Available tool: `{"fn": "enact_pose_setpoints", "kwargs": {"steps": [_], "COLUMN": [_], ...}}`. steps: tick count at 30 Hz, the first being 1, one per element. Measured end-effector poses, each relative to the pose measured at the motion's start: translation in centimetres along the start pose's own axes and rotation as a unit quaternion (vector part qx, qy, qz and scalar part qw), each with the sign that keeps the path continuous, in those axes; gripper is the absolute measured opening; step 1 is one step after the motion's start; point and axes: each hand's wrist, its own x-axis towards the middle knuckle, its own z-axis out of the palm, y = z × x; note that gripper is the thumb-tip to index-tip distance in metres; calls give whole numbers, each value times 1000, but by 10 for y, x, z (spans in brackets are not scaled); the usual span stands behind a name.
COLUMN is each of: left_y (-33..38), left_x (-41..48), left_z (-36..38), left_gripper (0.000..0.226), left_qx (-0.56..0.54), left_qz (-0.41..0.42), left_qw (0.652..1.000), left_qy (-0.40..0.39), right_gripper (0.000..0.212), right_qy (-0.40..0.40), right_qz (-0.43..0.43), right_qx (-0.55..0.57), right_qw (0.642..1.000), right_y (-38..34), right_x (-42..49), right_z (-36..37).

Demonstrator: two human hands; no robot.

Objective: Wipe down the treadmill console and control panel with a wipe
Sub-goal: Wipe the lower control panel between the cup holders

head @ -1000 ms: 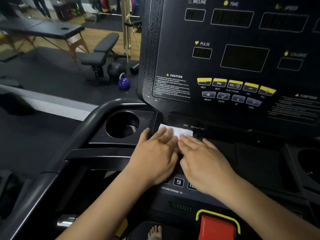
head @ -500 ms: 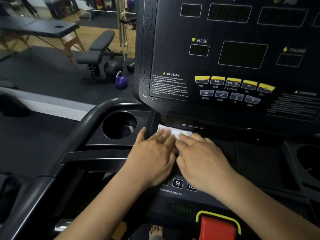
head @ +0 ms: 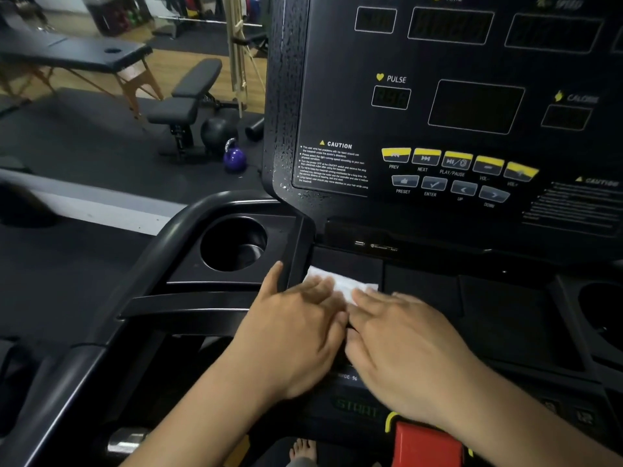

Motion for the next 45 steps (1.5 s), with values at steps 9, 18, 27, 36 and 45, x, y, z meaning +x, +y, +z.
{"fn": "enact_pose_setpoints", "kwargs": {"steps": [9, 18, 27, 36, 45], "left_y": [-2, -2, -1, -2, 12], "left_x": [0, 14, 21, 5, -9], "left_z": [13, 3, -6, -2, -4], "left_gripper": [75, 79, 88, 76, 69], "left_qx": [24, 51, 70, 57, 37], "left_qz": [7, -4, -21, -5, 35], "left_qw": [999, 998, 997, 998, 998], "left_qy": [-28, -23, -36, -13, -24], "right_gripper": [60, 69, 62, 66, 84], "right_qy": [-61, -46, -48, -43, -71], "right_qz": [29, 60, 71, 52, 75], "right_qx": [73, 40, 57, 67, 69], "right_qw": [995, 996, 995, 995, 992], "right_y": [16, 12, 10, 3, 1], "right_x": [-1, 21, 23, 13, -14], "right_z": [8, 2, -1, 1, -5]}}
